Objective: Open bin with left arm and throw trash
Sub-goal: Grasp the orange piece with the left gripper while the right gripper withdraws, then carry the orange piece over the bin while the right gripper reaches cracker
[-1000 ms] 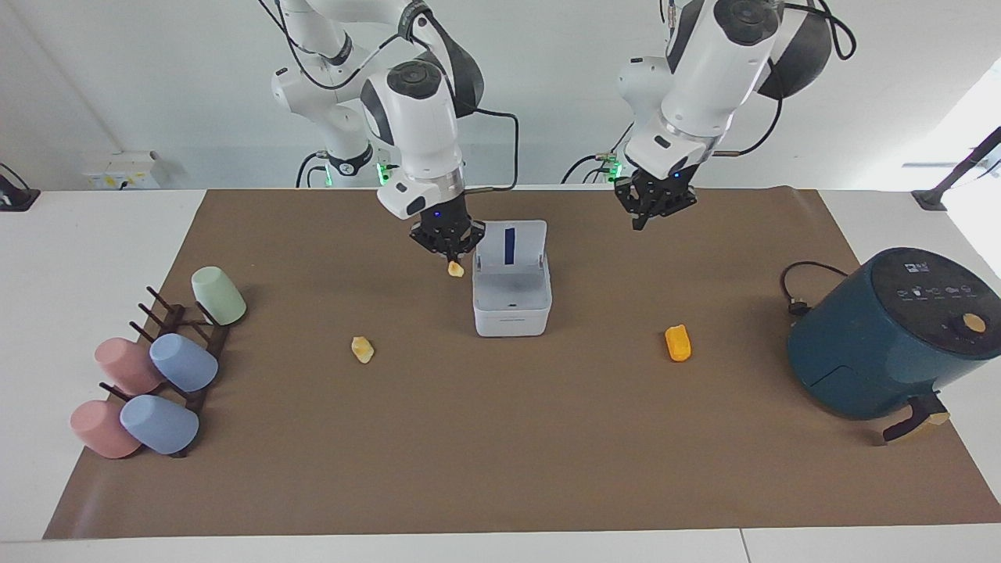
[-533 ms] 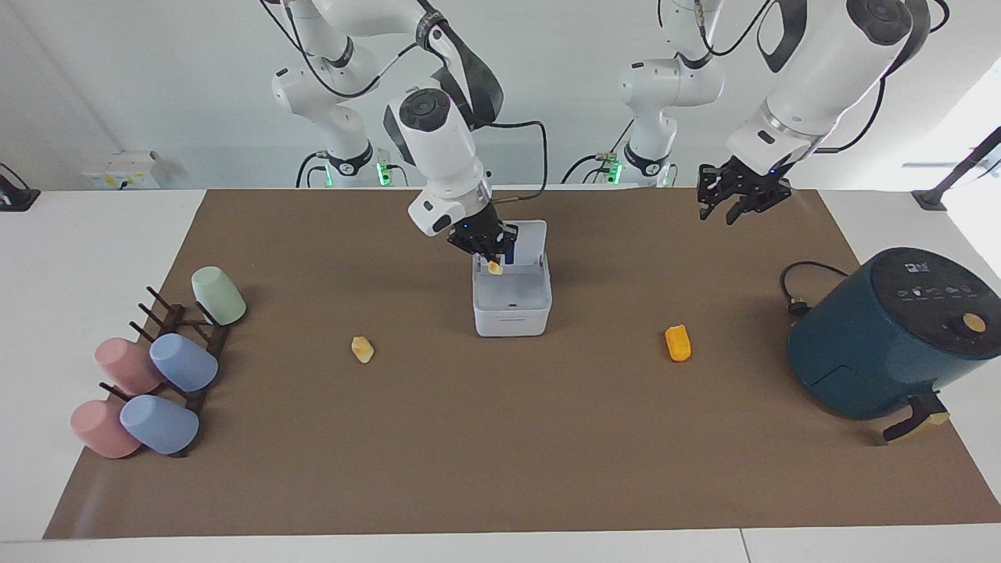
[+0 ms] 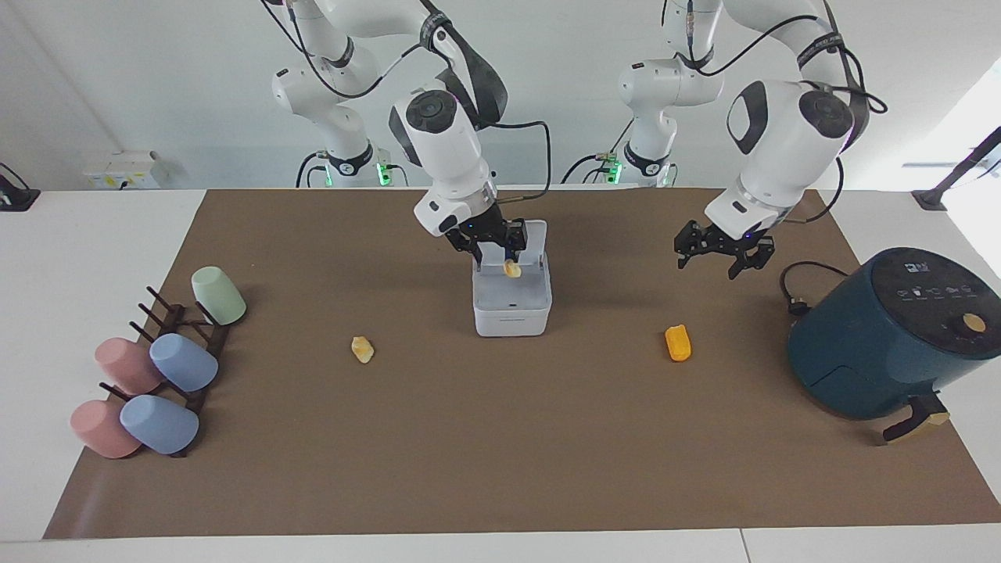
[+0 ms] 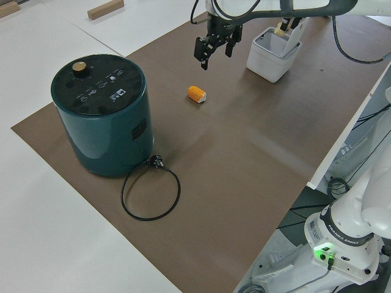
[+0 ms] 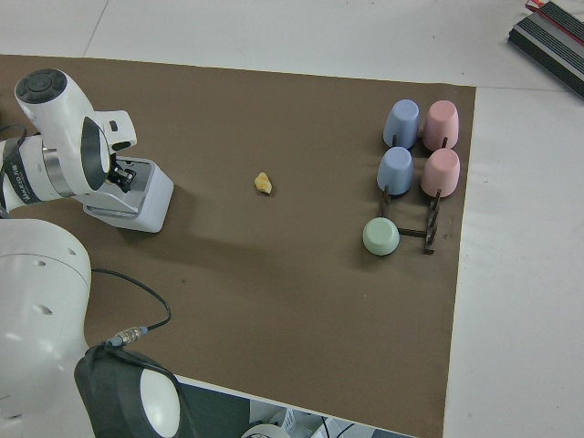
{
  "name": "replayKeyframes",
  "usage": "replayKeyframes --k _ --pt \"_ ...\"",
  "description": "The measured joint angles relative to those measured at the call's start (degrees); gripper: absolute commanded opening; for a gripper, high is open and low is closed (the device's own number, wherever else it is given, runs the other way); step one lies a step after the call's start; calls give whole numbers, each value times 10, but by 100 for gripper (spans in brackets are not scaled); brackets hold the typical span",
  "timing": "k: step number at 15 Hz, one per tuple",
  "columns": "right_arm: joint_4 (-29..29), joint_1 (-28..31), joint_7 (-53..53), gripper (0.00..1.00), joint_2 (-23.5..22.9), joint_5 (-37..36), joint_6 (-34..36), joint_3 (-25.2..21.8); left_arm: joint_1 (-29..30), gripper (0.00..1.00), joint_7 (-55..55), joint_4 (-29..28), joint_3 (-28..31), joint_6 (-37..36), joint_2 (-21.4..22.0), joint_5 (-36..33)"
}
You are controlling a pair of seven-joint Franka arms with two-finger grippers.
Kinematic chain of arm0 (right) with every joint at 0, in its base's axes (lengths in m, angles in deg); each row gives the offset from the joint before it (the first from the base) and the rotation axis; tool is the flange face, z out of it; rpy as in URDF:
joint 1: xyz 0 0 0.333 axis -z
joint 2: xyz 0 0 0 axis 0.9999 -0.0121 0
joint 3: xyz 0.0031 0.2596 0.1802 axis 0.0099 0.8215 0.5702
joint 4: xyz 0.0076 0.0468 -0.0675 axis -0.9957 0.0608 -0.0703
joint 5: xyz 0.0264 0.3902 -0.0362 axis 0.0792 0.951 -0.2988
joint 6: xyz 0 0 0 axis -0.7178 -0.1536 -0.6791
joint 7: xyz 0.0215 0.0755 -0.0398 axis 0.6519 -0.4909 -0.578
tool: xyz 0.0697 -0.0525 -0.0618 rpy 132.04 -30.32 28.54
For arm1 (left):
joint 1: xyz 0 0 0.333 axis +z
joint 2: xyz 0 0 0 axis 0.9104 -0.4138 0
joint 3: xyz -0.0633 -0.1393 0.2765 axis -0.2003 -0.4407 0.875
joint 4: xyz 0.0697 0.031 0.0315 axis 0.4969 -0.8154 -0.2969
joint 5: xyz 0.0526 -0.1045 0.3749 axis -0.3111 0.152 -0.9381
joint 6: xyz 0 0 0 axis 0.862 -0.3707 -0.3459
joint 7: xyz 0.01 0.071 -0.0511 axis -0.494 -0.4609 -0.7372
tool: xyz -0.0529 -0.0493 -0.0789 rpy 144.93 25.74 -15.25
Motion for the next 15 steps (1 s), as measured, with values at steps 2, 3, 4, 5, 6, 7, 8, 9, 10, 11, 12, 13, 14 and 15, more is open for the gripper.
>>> replayKeyframes --k 2,3,4,5,6,7,8,9,10,11,12,13,14,15 --pt "-1 1 0 100 0 0 0 -2 0 100 9 -9 0 59 -41 0" --pt "-1 1 0 100 0 -5 0 -2 0 100 11 -12 -1 90 -63 0" --pt "-1 1 -1 100 0 -20 0 -2 -1 100 11 -12 -1 119 -85 0" --pt "-1 0 -1 100 0 -46 0 -2 -1 100 12 -13 -1 145 -106 0" --pt "-1 1 -1 100 0 -76 0 -2 -1 100 14 -12 -2 167 -123 -1" --pt "-1 3 -1 100 0 -101 0 -3 -1 100 17 -12 -2 184 -138 -4" --pt "0 8 -3 100 0 -119 -1 -4 -1 100 19 -12 -2 196 -149 -10" --pt "4 19 -18 100 0 -129 -8 -5 -1 100 19 -11 -2 204 -157 -16" --pt "13 36 -46 100 0 -131 -27 -6 -1 100 20 -11 -2 212 -162 -20" --pt "25 59 -78 100 0 -132 -47 -7 -1 93 20 -11 -2 217 -165 -24" --pt "35 84 -105 100 0 -132 -62 -7 -1 74 21 -11 -2 220 -167 -26" --pt "42 107 -130 100 -1 -132 -70 -8 -1 48 21 -11 -2 221 -168 -29" --pt "46 127 -153 100 -3 -132 -75 -9 -1 24 21 -11 -2 221 -169 -32" --pt "49 144 -170 100 -8 -132 -85 -9 -1 4 21 -11 -2 221 -170 -34"
